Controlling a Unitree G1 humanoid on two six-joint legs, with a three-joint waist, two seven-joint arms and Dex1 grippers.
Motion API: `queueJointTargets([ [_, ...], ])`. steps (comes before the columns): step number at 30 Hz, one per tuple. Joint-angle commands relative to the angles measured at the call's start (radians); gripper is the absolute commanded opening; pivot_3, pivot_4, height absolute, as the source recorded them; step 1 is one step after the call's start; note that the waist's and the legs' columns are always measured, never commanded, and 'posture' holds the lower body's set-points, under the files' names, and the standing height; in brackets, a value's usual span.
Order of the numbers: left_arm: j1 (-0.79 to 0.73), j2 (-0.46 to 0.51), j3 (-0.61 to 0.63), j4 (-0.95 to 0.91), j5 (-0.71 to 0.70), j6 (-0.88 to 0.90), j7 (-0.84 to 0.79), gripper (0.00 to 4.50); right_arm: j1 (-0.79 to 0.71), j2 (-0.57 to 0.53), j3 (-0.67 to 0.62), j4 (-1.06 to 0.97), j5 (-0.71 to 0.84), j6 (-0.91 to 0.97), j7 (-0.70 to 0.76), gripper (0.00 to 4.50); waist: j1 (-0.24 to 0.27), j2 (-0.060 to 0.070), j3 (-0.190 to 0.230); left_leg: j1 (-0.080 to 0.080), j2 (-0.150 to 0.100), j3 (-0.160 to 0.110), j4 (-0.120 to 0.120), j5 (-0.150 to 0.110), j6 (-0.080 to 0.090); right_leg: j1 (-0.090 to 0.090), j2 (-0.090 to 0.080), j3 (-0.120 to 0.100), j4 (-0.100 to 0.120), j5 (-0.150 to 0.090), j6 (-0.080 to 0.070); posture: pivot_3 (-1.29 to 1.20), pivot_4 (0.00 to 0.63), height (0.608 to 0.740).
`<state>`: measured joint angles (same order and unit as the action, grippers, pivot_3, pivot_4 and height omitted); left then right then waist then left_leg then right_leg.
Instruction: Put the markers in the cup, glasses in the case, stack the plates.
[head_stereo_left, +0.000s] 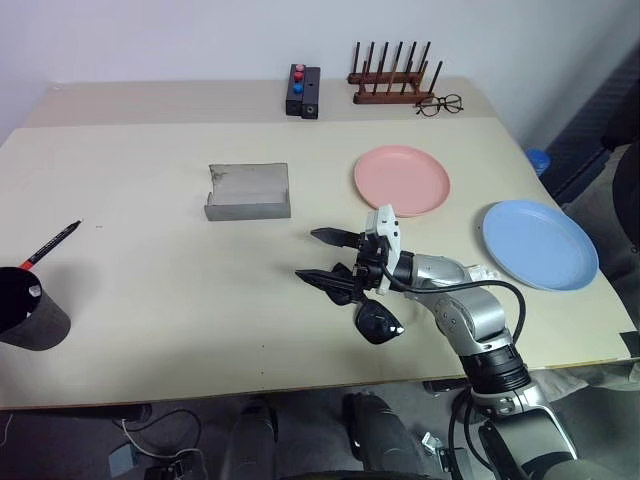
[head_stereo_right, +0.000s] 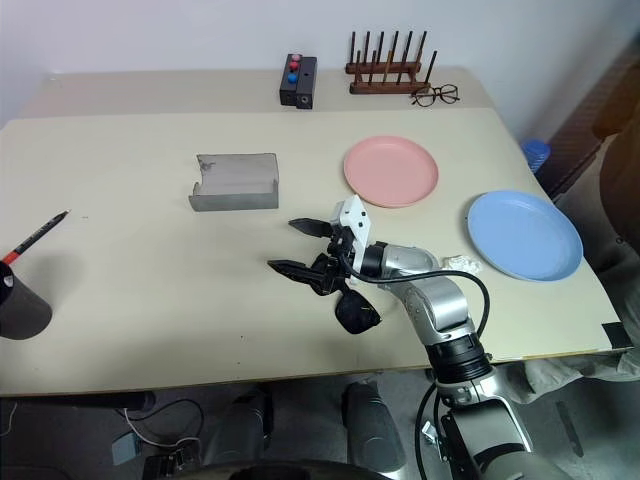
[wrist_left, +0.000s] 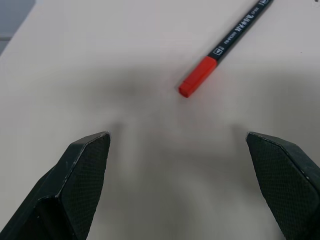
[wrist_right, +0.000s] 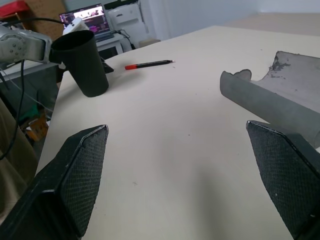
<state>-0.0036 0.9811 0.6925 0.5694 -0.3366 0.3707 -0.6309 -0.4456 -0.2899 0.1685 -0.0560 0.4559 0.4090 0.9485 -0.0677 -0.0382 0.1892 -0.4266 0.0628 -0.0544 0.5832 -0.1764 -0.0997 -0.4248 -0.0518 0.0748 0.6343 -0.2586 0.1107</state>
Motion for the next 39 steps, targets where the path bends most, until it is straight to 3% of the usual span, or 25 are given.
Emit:
queueJointTargets([
  [1,0.001,0.016,0.029,-0.035,-0.006,0.021,0.026,4.45,-0.007,0.004,-0.01,-0.038,0.013,-0.011,0.0,4.5,0.0,0.0,0.0,0.0,0.001,0.0,0.0,0.0,0.0,0.0,0.001,0.0,0.0,0.0,0.0,0.0,0.15,0.74],
  [12,0.058,0.007,0.099,-0.098,-0.025,0.063,0.076,4.45,-0.011,0.006,-0.007,-0.033,0.013,-0.013,0.005,4.5,0.0,0.0,0.0,0.001,0.003,0.0,0.0,0.0,0.0,-0.001,0.003,0.0,0.002,0.0,0.0,0.0,0.15,0.74],
  [21,0.074,-0.004,0.287,-0.173,-0.094,0.098,0.155,4.45,0.002,0.001,-0.01,-0.049,0.018,-0.007,0.002,4.5,0.001,0.0,0.0,0.001,0.003,0.0,0.0,0.0,0.0,-0.001,0.003,0.0,0.002,0.0,-0.001,0.0,0.15,0.74],
  [26,0.044,0.0,0.333,-0.246,-0.161,0.148,0.141,4.45,-0.003,0.003,-0.007,-0.043,0.019,-0.005,0.006,4.5,0.006,0.0,0.0,0.001,0.003,0.0,0.0,0.0,0.0,-0.001,0.003,0.0,0.002,0.0,-0.001,0.0,0.15,0.74],
  [33,0.155,0.076,0.325,-0.42,-0.21,0.245,-0.099,4.45,-0.009,0.003,-0.003,-0.036,0.018,-0.003,0.012,4.5,-0.001,0.0,0.0,0.001,0.003,0.0,0.0,0.0,0.0,-0.001,0.003,0.0,0.002,0.0,-0.001,0.0,0.15,0.74],
  [39,0.294,0.155,0.331,-0.412,-0.175,0.309,-0.279,4.45,-0.006,0.0,-0.002,-0.037,0.017,-0.002,0.016,4.5,-0.003,0.001,0.001,0.001,0.004,0.0,0.0,0.0,0.0,-0.002,0.004,0.0,0.002,0.0,-0.002,0.0,0.15,0.74],
])
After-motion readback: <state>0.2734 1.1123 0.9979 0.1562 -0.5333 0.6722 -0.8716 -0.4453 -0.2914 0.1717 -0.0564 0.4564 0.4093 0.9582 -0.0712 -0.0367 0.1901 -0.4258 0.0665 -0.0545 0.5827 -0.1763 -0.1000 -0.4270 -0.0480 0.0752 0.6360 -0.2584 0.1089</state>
